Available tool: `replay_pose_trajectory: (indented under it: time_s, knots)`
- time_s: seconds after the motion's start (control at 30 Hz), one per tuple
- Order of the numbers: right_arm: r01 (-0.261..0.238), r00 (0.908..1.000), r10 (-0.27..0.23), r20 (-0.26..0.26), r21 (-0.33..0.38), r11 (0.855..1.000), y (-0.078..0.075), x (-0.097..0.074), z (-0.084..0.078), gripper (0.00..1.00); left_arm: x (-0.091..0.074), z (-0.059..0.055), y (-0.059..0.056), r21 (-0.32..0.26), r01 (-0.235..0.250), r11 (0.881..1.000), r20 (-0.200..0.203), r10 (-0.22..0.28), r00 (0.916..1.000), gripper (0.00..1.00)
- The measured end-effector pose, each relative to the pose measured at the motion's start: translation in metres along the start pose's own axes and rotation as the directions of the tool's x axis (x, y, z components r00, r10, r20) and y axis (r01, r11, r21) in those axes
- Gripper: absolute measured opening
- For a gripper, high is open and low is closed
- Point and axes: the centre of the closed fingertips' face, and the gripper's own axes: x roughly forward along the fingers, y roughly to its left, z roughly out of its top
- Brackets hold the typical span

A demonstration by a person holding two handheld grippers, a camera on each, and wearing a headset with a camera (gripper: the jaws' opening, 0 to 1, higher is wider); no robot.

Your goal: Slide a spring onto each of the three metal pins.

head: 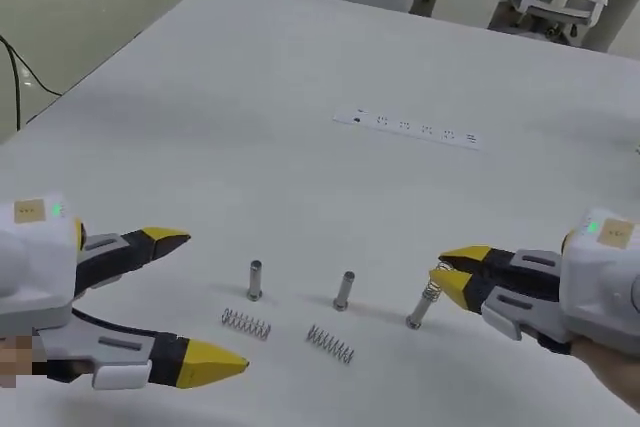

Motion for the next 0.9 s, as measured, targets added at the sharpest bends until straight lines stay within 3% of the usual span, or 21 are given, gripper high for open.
replay_pose_trajectory:
  time_s: [0.73, 0.9]
  knots:
    - [-0.027, 0.996, 0.027, -0.085, -0.001, 1.0, 0.006, 0.018, -0.036, 0.08, -0.002, 0.0, 0.0, -0.002, -0.013, 1.0, 0.005, 0.013, 0.9999, 0.95]
    - [-0.036, 0.9934, 0.037, -0.108, 0.01, 0.999, 0.007, 0.022, -0.047, 0.08, -0.001, 0.004, 0.001, -0.001, -0.019, 1.0, 0.02, 0.019, 0.9996, 0.94]
